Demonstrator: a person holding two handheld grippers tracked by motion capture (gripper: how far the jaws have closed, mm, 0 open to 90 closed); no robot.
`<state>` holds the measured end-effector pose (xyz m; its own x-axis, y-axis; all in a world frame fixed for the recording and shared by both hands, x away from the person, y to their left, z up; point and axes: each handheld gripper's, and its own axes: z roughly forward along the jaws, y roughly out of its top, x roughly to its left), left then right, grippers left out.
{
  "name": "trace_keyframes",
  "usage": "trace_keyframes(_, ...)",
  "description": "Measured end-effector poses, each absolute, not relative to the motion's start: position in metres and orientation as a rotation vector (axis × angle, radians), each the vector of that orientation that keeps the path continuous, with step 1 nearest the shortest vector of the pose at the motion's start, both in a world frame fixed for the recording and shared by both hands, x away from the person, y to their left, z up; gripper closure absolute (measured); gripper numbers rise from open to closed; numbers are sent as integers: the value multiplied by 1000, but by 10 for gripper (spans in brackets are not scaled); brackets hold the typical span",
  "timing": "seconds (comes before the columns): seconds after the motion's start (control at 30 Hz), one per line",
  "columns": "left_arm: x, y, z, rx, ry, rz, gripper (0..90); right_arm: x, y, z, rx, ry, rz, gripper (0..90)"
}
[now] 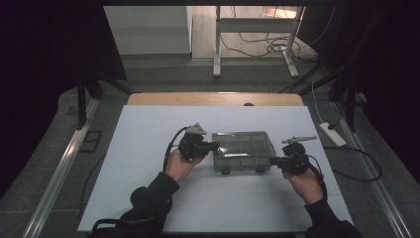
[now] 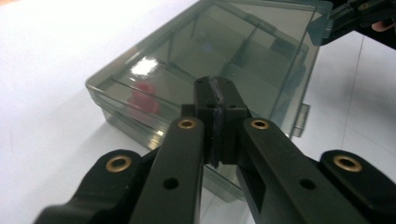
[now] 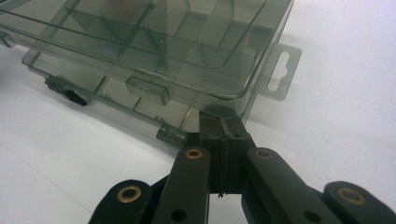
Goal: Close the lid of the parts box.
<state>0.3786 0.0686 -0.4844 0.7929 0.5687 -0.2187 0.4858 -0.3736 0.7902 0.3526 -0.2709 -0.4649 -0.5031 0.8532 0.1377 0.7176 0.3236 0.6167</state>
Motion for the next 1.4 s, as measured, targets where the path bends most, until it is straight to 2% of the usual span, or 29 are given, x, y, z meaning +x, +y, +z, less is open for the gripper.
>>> trace_keyframes(0.67,355,63,-498,2046,777,94,887,344,-280,-474,1417,2412,910,893)
trace_keyframes(1.13,353,65,-505,2034,798,75,887,341,-289,-464,1408,2360,934,893)
trace_keyframes(1.4,349,62,-508,2049,791,81,887,347,-281,-460,1340,2364,975,893)
